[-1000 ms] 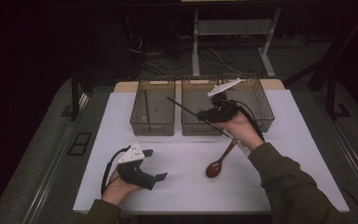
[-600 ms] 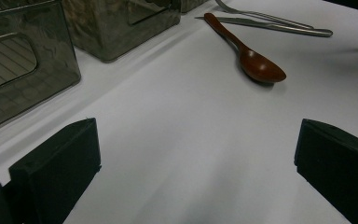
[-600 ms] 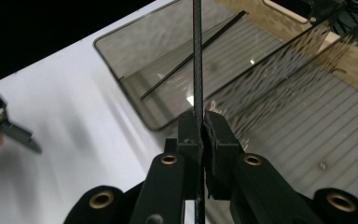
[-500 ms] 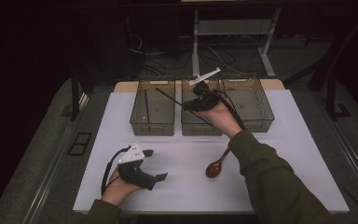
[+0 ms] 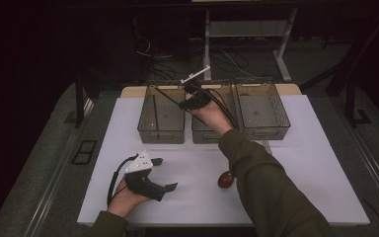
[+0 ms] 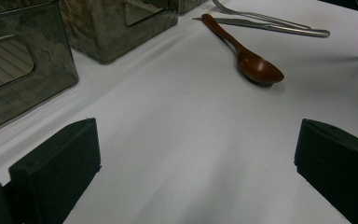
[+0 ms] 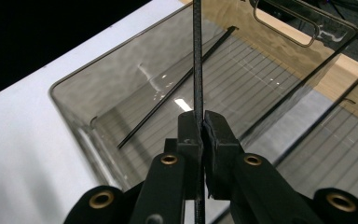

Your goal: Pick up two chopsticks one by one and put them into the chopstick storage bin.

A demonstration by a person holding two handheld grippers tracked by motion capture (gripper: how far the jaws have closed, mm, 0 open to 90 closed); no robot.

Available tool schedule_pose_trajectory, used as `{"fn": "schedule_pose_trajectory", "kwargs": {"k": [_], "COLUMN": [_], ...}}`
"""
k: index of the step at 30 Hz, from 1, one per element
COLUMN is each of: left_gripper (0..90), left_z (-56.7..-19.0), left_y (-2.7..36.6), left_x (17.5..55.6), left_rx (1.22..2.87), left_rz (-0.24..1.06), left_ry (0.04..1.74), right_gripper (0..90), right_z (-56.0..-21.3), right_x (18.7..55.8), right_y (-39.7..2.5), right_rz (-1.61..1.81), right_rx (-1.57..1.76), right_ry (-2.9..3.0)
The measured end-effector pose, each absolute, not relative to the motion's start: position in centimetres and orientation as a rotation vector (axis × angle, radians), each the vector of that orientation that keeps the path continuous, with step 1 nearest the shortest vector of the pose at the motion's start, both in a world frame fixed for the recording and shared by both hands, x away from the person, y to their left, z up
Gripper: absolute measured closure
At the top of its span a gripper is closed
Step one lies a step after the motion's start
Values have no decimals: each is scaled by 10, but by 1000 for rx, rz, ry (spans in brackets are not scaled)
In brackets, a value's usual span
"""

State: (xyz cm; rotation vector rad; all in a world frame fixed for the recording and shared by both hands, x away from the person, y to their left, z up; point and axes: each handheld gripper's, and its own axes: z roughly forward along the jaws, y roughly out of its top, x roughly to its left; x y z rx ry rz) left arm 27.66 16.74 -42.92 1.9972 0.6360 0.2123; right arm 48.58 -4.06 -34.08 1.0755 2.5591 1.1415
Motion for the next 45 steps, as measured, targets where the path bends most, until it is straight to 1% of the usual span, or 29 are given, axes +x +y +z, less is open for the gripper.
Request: {"fn": "schedule_pose_trajectory", "kwargs": {"k": [8, 15, 23, 26, 31, 35, 39, 45], "left_gripper": [0, 0, 0, 0, 0, 0, 0, 0], "left_z": [-428, -428, -429, -429, -429, -429, -430, -430], "left_y": [168, 168, 168, 168, 169, 170, 170, 173], "left_x": [277, 277, 278, 278, 278, 279, 279, 280], "left_rx": [1990, 1980, 1986, 1983, 1992, 2002, 2003, 2003], "left_rz": [210, 205, 202, 203, 206, 210, 208, 213], "left_ry": [629, 632, 628, 631, 629, 619, 625, 628], "right_gripper": [849, 849, 840, 750, 641, 599, 501, 443], "right_z": [-344, -356, -370, -371, -364, -356, -351, -343], "right_x": [501, 511, 516, 514, 510, 504, 496, 483], "right_y": [-16, 3, 15, 16, 11, 3, -8, -25], "right_rz": [1050, 994, 989, 992, 1046, 1089, 1150, 1230], "right_rx": [1124, 1153, 1176, 1158, 1124, 1088, 1056, 981], "right_ry": [2562, 2572, 2581, 2585, 2596, 2597, 2601, 2627]}}
